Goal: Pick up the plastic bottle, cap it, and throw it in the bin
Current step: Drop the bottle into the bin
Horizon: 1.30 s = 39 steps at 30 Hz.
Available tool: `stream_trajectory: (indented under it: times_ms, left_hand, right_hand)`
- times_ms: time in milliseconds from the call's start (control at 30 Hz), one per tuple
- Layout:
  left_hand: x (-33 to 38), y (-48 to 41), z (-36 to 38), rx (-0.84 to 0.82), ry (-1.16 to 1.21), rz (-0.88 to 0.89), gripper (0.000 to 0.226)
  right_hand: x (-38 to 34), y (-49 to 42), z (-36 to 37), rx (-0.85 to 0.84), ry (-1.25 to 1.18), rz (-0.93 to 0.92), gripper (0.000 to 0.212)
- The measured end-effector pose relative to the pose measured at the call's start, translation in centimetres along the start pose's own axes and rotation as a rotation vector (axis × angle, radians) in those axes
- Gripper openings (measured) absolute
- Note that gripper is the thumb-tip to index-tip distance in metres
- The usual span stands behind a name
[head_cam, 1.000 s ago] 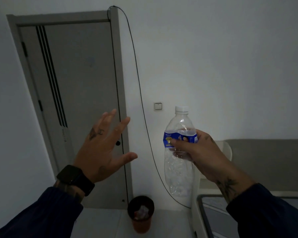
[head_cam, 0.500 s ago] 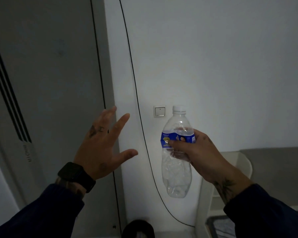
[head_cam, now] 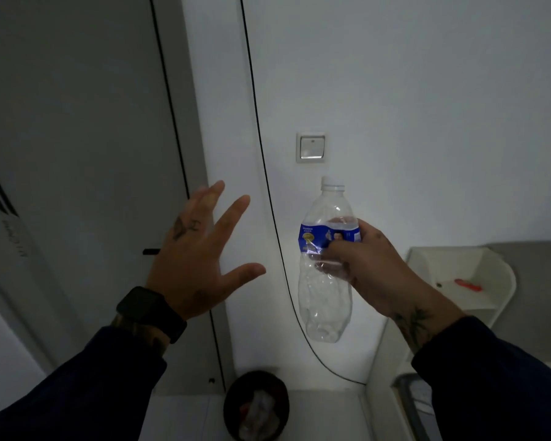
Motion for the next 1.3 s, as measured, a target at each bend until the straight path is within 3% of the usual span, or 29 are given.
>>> stream_trajectory:
  times_ms: [233, 500, 800, 1067, 1233, 1267, 1300]
  left_hand:
    - [-3.5, 8.3, 10.6, 0.042, -0.044, 0.048, 0.095]
    - [-9.2, 21.9, 25.3, 0.099, -0.084, 0.097, 0.093]
    - [-14.1, 35.0, 40.1, 0.013, -0.128, 0.106, 0.093]
    - [-16.4, 40.4, 45.6, -0.022, -0.157, 0.079, 0.093]
    - [-17.3, 41.8, 46.9, -0.066, -0.173, 0.066, 0.092]
    - [-17.5, 41.9, 47.2, -0.074, -0.175, 0.06, 0.092]
    - [-17.5, 41.9, 47.2, -0.084, -0.177, 0.052, 0.092]
  right_hand:
    - [18.5, -4.0, 1.3, 0.005, -0.018, 0.137, 0.037]
    - [47.5, -8.0, 3.0, 0.058, -0.103, 0.341, 0.049]
    - [74.9, -9.3, 3.7, 0.14, -0.161, 0.515, 0.043]
    - [87.8, -10.1, 4.2, 0.192, -0.129, 0.583, 0.055]
    - [90.6, -9.4, 4.6, 0.18, -0.162, 0.663, 0.08]
    - [91.2, -9.1, 4.5, 0.176, -0.158, 0.673, 0.076]
    - [91.4, -8.8, 4.2, 0.174, -0.137, 0.691, 0.09]
Point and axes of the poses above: each hand's wrist, its own y-axis away from the middle knuckle, its own z-axis out of the palm, x = y × z, the point moved 7 cm from there along -y, towards the middle knuckle, and after that the axes turned 10 degrees about x, right-handed, at the moved point
